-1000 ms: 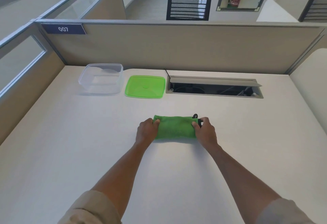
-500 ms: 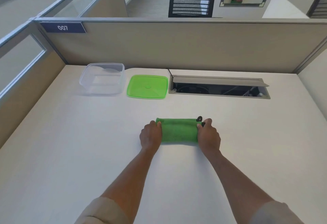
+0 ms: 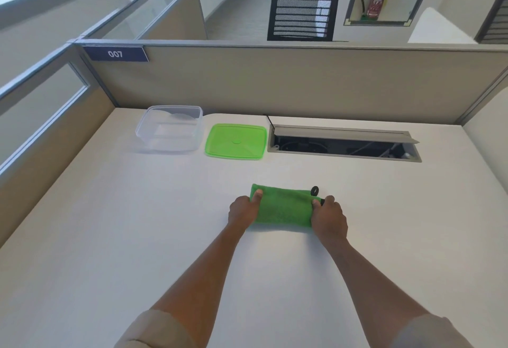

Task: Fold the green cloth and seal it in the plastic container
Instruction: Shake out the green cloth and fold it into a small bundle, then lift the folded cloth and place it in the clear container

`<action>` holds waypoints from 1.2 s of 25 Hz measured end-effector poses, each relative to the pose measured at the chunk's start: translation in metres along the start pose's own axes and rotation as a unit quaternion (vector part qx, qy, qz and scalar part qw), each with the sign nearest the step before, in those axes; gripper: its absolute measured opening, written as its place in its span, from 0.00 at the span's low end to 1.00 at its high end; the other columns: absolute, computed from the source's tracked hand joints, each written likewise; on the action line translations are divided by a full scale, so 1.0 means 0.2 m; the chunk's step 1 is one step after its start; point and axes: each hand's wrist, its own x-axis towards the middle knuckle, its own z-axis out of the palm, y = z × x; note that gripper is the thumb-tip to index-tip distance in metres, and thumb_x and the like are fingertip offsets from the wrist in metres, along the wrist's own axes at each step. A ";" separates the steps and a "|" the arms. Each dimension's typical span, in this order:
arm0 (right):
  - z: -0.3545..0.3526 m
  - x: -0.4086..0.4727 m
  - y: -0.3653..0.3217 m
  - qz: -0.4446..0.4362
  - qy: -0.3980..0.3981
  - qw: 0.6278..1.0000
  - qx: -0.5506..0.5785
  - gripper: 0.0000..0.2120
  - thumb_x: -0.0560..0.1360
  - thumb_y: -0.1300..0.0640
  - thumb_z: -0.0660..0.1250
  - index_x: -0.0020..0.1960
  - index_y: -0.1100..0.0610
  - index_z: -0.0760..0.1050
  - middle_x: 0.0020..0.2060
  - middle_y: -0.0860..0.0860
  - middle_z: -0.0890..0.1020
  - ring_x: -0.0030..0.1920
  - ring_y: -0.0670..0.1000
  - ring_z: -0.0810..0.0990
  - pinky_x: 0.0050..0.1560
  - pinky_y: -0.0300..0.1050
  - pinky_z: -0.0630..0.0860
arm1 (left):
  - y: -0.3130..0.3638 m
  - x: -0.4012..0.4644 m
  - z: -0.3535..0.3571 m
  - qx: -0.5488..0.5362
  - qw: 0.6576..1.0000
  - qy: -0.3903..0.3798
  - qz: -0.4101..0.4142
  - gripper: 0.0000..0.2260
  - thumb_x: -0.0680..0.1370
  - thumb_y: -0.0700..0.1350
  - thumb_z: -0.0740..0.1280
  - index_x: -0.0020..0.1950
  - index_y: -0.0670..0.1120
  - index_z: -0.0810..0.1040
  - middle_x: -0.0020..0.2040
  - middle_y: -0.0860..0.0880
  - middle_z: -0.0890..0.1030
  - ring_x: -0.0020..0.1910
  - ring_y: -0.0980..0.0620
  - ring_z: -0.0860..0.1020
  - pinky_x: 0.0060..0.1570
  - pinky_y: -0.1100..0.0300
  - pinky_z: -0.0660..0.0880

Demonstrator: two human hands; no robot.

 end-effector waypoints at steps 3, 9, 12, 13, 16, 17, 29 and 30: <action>-0.01 -0.01 0.01 0.028 -0.006 0.998 0.055 0.20 0.80 0.44 0.55 0.52 0.62 0.71 0.49 0.59 0.78 0.46 0.60 0.75 0.43 0.50 0.68 | -0.02 -0.02 0.00 -0.138 0.990 -0.030 -0.002 0.26 0.79 0.63 0.57 0.54 0.41 0.76 0.54 0.42 0.80 0.52 0.43 0.79 0.52 0.45 0.80; -0.05 -0.07 0.00 0.059 -0.064 0.982 0.166 0.25 0.77 0.37 0.59 0.47 0.60 0.73 0.40 0.53 0.79 0.43 0.59 0.80 0.44 0.50 0.76 | -0.04 -0.13 -0.09 -0.299 0.949 -0.091 0.035 0.17 0.83 0.57 0.56 0.59 0.46 0.76 0.54 0.43 0.81 0.49 0.44 0.82 0.42 0.47 0.83; -0.05 -0.11 0.00 0.096 -0.101 0.956 0.259 0.26 0.74 0.35 0.61 0.49 0.59 0.73 0.41 0.54 0.81 0.33 0.55 0.81 0.41 0.48 0.78 | -0.08 -0.16 -0.16 -0.311 0.943 -0.103 0.064 0.18 0.83 0.57 0.54 0.60 0.47 0.76 0.53 0.45 0.82 0.49 0.46 0.82 0.42 0.48 0.83; -0.04 -0.12 0.00 0.101 -0.111 0.945 0.291 0.25 0.74 0.35 0.63 0.48 0.59 0.73 0.40 0.55 0.80 0.30 0.54 0.80 0.39 0.48 0.78 | -0.10 -0.17 -0.19 -0.311 0.942 -0.107 0.073 0.18 0.83 0.57 0.54 0.61 0.48 0.76 0.53 0.45 0.82 0.49 0.46 0.82 0.41 0.48 0.83; -0.03 -0.17 -0.04 0.104 -0.145 0.915 0.363 0.21 0.75 0.40 0.66 0.45 0.60 0.73 0.37 0.56 0.78 0.29 0.53 0.75 0.32 0.46 0.74 | -0.15 -0.18 -0.26 -0.305 0.941 -0.114 0.090 0.18 0.84 0.57 0.53 0.61 0.49 0.76 0.54 0.45 0.82 0.49 0.46 0.82 0.40 0.49 0.82; -0.03 -0.19 -0.06 0.111 -0.152 0.905 0.381 0.19 0.75 0.42 0.67 0.45 0.60 0.74 0.37 0.56 0.78 0.30 0.53 0.74 0.31 0.45 0.73 | -0.16 -0.18 -0.28 -0.304 0.942 -0.114 0.091 0.18 0.84 0.57 0.53 0.61 0.49 0.76 0.54 0.45 0.81 0.49 0.46 0.82 0.40 0.50 0.82; 0.12 -0.38 -0.40 0.108 -0.179 0.883 0.419 0.03 0.75 0.57 0.69 0.46 0.57 0.80 0.41 0.54 0.83 0.41 0.52 0.80 0.46 0.49 0.76 | -0.38 -0.05 -0.62 -0.236 0.968 -0.050 0.066 0.19 0.83 0.57 0.55 0.58 0.44 0.76 0.53 0.44 0.79 0.49 0.45 0.80 0.34 0.52 0.81; 0.14 -0.38 -0.43 0.102 -0.182 0.886 0.415 0.03 0.75 0.57 0.69 0.46 0.57 0.80 0.41 0.54 0.83 0.41 0.53 0.80 0.46 0.49 0.76 | -0.39 -0.02 -0.66 -0.218 0.973 -0.042 0.061 0.20 0.83 0.58 0.55 0.58 0.44 0.76 0.53 0.44 0.79 0.50 0.44 0.80 0.31 0.54 0.80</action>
